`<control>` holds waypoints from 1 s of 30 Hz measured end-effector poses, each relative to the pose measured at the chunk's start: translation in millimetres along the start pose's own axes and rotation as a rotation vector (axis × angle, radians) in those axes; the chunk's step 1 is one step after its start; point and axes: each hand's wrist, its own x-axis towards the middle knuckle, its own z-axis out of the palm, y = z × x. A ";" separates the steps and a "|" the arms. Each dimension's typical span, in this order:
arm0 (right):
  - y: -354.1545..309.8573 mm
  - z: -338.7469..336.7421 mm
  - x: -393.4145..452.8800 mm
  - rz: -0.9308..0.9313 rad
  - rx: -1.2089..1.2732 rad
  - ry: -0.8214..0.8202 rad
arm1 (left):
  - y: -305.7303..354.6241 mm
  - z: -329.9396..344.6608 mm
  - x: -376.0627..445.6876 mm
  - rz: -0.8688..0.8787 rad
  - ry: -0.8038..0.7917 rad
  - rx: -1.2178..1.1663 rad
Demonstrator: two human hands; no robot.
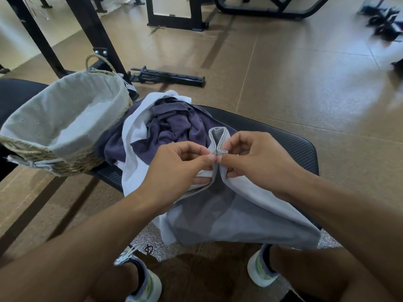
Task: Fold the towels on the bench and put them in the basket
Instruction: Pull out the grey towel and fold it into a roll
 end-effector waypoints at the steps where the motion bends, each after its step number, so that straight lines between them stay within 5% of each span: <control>1: -0.5 0.0 -0.1 0.004 0.000 0.000 | 0.3 0.0 -0.3 -0.001 -0.002 0.005; 17: -0.7 5.5 -5.3 -0.119 -0.336 0.050 | 5.0 -0.7 -2.7 0.002 -0.046 0.011; 30: 3.4 8.0 -5.2 -0.164 -0.310 0.108 | 7.4 0.3 0.8 0.017 -0.029 -0.028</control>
